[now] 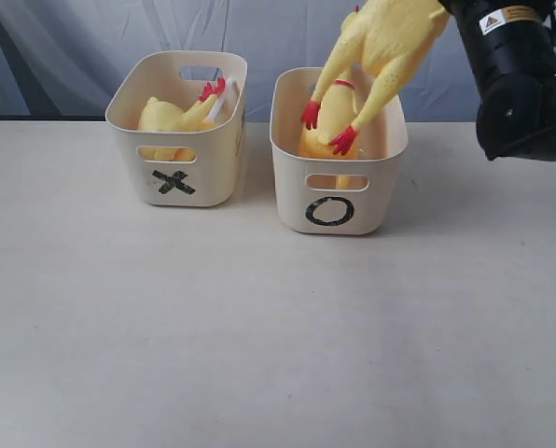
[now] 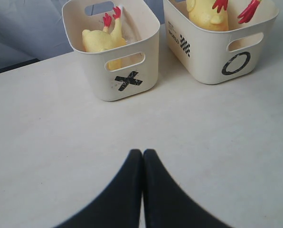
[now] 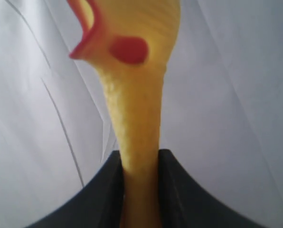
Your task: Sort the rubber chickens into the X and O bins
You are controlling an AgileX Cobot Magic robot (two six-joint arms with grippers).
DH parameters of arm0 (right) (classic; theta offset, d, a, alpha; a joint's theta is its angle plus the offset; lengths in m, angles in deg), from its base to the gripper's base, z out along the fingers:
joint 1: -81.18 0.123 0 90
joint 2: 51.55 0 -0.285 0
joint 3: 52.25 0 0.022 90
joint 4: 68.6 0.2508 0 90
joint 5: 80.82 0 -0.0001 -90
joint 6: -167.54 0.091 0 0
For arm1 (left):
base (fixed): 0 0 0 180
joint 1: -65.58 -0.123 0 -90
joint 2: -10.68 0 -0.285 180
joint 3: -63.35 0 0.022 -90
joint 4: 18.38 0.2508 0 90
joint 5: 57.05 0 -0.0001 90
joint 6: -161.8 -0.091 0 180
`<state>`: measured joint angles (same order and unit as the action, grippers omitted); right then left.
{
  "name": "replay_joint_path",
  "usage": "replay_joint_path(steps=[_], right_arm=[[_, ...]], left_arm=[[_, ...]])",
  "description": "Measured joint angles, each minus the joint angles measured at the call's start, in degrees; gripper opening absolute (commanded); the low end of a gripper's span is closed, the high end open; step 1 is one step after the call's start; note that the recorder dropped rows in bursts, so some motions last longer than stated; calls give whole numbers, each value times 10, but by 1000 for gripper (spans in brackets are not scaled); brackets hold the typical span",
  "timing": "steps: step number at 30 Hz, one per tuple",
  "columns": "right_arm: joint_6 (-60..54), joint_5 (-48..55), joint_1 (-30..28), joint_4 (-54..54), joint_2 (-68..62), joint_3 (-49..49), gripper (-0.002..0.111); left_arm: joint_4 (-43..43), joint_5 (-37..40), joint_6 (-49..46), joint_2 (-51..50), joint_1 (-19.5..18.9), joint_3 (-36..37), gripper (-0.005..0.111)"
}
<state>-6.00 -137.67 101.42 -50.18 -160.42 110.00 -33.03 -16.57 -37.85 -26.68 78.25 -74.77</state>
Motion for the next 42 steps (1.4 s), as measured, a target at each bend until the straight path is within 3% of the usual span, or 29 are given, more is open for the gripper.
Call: replay_joint_path(steps=[12,22,42], right_arm=[[-28,31,0,-127,-73,75,-1],[-31,107,0,-214,-80,79,-1],[-140,203,0,-239,-102,81,-1]], left_arm=[[0,0,0,0,0,0,0],[-1,1,0,0,0,0,0],[-1,1,0,0,0,0,0]])
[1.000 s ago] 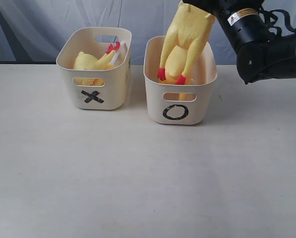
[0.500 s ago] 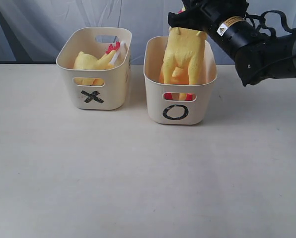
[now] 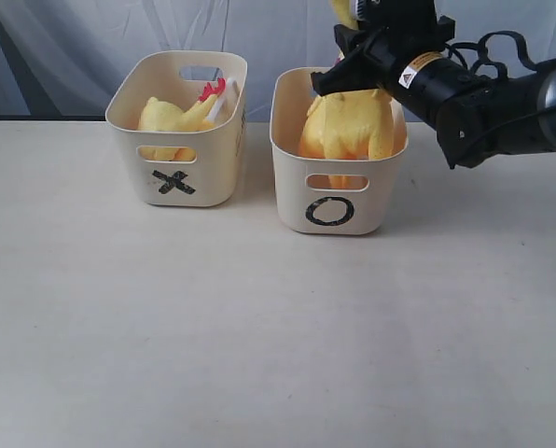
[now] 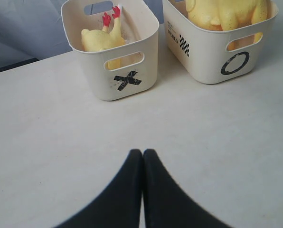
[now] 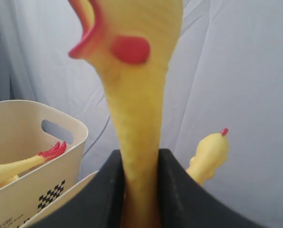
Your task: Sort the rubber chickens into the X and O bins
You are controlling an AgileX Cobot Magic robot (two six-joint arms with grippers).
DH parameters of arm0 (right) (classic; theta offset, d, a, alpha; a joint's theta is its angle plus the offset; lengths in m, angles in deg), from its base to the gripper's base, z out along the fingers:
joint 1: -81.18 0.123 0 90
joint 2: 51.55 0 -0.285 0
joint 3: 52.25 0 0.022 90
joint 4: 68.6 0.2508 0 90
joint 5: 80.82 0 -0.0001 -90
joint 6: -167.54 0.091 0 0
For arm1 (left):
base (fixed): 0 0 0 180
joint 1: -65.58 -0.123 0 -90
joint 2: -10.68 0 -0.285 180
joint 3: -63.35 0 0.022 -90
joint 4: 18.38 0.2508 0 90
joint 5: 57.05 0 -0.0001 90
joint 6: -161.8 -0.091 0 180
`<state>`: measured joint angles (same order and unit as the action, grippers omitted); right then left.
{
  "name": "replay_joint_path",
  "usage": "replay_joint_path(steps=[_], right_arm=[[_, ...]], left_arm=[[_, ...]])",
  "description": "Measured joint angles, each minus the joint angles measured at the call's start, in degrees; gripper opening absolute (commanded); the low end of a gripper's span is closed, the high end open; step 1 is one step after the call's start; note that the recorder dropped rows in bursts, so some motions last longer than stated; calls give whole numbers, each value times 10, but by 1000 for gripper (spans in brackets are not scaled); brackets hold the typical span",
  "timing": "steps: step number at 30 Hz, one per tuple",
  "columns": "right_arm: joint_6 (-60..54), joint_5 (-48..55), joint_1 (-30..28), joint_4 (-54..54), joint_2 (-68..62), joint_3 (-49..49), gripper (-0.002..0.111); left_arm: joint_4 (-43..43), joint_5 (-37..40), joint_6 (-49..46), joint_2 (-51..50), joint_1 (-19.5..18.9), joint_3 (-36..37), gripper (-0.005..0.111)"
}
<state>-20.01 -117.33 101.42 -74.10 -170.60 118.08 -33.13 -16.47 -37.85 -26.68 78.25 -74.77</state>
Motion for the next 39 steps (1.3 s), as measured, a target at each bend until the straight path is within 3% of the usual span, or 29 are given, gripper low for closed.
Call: replay_joint_path(steps=[13,16,21,24,39], right_arm=[[-2,-17,0,9,-23,5,0],[-2,-17,0,16,-23,5,14],[-2,-17,0,25,-23,5,49],[-2,-14,0,26,-27,5,60],[-2,-50,0,55,0,5,63]], left_arm=[[-1,0,0,0,0,0,0],[-1,0,0,0,0,0,0],[-1,0,0,0,0,0,0],[-1,0,0,0,0,0,0],[-1,0,0,0,0,0,0]])
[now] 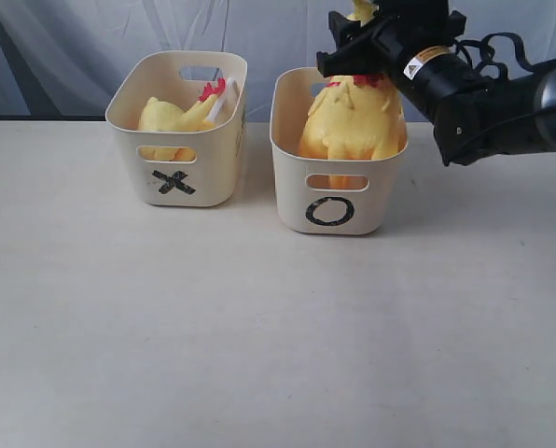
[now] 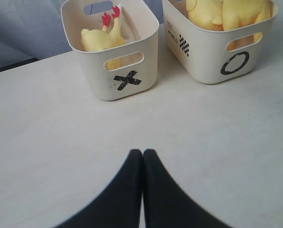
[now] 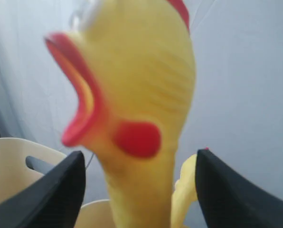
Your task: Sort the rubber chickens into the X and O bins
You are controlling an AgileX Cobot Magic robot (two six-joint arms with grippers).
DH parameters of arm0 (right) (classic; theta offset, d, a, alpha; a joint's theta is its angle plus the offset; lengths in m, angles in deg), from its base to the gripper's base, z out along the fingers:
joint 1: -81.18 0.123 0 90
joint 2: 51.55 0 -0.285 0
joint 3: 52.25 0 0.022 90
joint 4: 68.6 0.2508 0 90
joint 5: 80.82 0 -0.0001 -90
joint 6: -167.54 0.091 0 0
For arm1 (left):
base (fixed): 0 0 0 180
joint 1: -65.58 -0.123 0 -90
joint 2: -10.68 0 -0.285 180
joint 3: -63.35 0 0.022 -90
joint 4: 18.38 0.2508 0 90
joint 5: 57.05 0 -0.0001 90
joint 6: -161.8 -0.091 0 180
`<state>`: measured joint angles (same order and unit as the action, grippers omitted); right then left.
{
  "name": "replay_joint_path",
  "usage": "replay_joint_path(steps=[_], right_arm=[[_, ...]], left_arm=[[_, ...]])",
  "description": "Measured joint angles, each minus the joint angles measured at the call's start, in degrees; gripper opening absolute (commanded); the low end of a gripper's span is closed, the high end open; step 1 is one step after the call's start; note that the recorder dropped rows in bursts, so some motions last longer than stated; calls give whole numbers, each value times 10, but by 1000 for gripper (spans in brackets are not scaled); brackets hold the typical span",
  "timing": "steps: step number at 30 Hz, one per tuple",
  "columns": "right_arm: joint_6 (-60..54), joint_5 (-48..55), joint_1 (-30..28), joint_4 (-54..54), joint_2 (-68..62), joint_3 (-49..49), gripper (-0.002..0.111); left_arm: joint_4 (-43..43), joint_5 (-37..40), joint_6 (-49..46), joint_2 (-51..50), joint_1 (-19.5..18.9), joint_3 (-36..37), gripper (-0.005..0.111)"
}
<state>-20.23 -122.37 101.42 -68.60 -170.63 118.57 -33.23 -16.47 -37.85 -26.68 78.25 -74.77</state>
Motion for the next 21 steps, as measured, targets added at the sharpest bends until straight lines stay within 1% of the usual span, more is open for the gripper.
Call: replay_joint_path(steps=[3,5,9,15,21], right_arm=[[-16,-13,0,12,12,0,63],[-63,-33,0,47,14,0,63],[-122,-36,0,105,14,0,63],[-127,-18,0,109,22,0,63],[-79,31,0,90,24,0,63]], left_arm=[[0,0,0,0,0,0,0],[-3,0,0,0,0,0,0],[-4,1,0,0,0,0,0],[-4,2,0,0,0,0,0],[-4,3,0,0,0,0,0]])
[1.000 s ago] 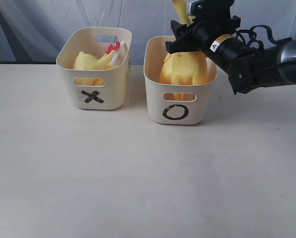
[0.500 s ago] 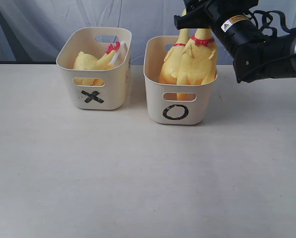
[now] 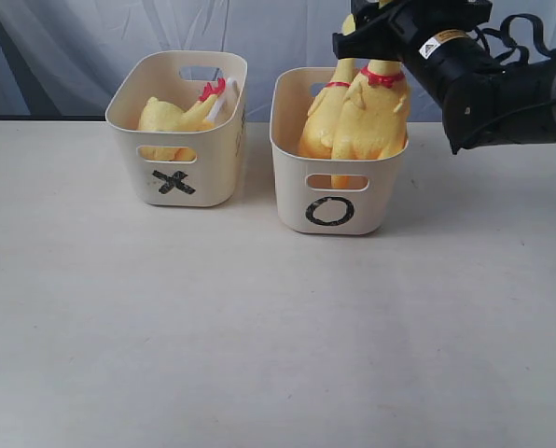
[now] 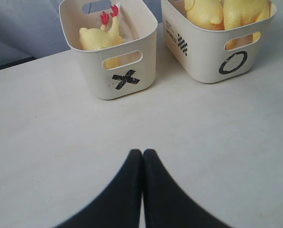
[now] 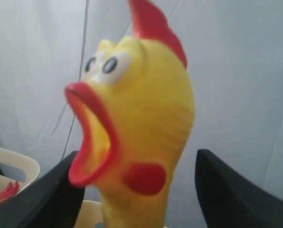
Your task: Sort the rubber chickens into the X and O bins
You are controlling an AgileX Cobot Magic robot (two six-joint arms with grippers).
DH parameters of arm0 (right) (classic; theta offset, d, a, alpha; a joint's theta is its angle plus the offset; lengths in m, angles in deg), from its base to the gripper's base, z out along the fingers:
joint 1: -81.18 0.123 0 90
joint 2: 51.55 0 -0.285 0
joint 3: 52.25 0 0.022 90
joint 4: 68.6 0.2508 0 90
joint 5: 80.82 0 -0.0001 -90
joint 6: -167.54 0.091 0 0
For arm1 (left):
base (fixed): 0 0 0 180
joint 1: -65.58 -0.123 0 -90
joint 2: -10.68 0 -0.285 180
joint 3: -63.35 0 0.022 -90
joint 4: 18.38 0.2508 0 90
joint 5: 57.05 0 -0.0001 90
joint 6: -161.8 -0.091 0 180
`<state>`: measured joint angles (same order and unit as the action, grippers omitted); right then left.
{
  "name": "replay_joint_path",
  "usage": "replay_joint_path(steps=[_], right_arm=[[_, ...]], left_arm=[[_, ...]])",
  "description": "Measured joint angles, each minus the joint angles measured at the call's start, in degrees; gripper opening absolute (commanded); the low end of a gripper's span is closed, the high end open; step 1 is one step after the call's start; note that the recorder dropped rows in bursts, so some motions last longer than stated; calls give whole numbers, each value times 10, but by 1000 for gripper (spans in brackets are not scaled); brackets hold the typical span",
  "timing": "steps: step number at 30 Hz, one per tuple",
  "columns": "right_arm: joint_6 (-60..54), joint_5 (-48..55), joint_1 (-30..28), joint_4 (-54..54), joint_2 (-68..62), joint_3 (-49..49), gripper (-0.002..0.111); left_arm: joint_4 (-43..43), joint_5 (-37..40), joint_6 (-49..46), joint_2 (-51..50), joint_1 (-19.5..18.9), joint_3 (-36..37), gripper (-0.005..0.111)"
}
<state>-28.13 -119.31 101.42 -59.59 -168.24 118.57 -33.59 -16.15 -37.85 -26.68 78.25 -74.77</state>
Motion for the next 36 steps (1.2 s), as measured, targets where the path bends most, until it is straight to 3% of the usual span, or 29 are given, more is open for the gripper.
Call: replay_joint_path(steps=[8,19,36], right_arm=[[5,-7,0,2,9,0,63],[6,139,0,36,52,0,63],[6,248,0,41,83,0,63]], left_arm=[[0,1,0,0,0,0,0],[0,1,0,0,0,0,0],[0,1,0,0,0,0,0]])
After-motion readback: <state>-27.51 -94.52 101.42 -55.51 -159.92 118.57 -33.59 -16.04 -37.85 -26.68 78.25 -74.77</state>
